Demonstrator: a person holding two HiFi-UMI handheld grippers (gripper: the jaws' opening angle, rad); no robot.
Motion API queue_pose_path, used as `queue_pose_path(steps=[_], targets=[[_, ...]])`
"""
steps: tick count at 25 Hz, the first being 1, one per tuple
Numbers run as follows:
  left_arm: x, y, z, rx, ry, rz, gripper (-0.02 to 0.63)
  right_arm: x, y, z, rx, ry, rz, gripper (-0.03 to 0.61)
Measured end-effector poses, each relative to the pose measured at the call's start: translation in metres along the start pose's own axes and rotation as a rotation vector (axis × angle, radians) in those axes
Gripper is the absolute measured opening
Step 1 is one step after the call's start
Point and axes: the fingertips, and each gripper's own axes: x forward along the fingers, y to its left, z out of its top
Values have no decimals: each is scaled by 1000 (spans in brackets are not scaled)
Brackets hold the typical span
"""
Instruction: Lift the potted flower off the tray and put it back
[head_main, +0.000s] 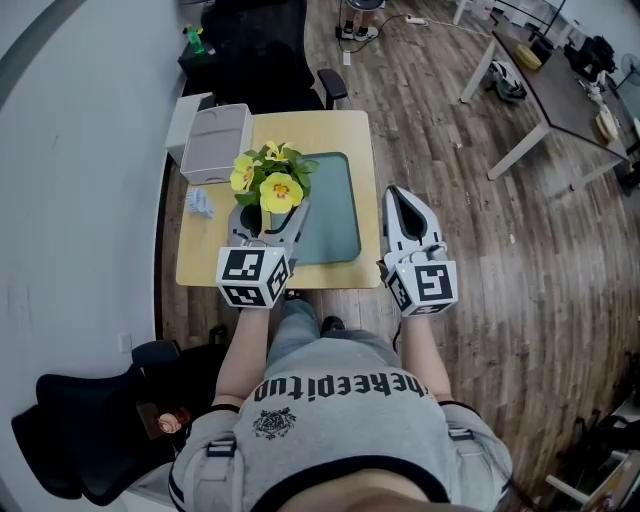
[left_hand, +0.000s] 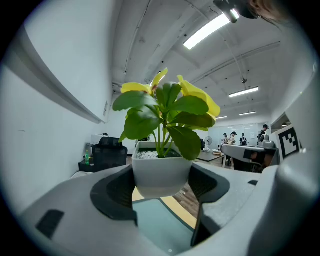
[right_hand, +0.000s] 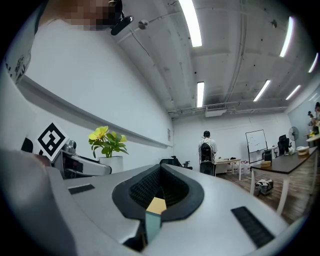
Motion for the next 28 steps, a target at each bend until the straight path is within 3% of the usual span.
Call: queue_pose_path(steps=[13, 28], targets=[[33, -1, -12, 5, 11, -59, 336, -1, -7, -12, -4, 20, -48, 2], [101, -5, -45, 2, 100, -121, 336, 18, -46, -33, 6, 89, -121, 3]])
